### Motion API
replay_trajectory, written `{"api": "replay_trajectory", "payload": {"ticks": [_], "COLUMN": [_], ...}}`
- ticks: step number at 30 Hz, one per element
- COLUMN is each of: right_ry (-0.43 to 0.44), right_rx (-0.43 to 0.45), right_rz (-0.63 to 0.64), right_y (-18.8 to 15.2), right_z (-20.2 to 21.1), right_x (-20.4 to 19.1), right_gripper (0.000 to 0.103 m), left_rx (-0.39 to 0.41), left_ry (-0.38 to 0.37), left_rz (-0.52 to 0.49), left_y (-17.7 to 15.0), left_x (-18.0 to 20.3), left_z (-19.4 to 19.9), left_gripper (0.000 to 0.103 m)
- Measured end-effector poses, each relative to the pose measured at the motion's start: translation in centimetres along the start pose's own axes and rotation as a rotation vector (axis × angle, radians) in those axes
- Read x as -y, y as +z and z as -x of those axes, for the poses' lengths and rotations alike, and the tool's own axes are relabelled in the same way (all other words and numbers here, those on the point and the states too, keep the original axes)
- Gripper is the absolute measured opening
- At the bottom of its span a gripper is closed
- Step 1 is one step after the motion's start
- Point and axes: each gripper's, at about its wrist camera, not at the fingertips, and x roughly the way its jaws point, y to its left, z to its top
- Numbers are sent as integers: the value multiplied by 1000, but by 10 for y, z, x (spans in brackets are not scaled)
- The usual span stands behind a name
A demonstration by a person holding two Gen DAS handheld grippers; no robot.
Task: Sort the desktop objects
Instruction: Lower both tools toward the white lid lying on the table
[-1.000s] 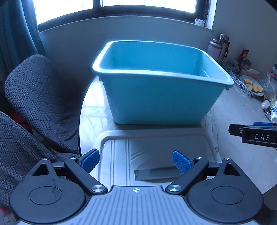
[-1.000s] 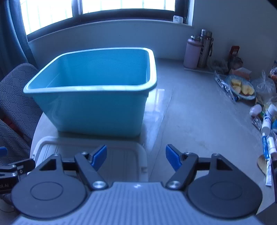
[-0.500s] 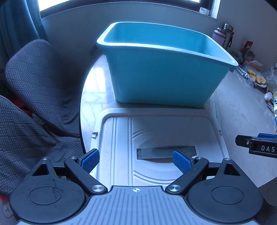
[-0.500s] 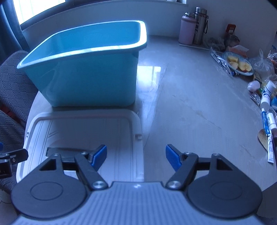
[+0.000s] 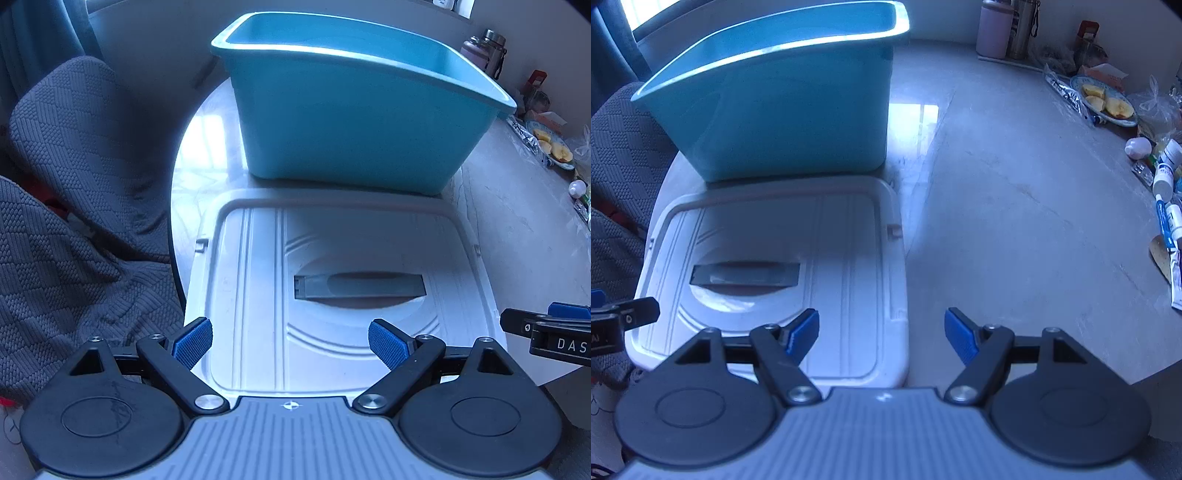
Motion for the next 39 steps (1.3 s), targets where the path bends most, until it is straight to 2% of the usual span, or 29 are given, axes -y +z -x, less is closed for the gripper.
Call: {"api": "replay_trajectory", "payload": {"ticks": [11,22,30,39], "right_ry": [14,19,11,11], "right_rx": [-77,-99,-108,-145], "right_rz": [-12,-9,-18,-41], "right_y": [-9,-8,-6,3], "right_z": [-12,-19,-23,-35], "right_x": [-3,-9,-12,-7], "right_gripper": [75,75,75,75], "left_rx": [-63,-89,-98,-148], "left_ry": [15,28,31,18], "left_rz": [15,81,89,101], "left_y": [-11,-15,-9,9], "left_x": [-11,-33,-43,-57], "left_z": [-8,-18,-23,-40], "left_gripper": [93,93,93,93]}}
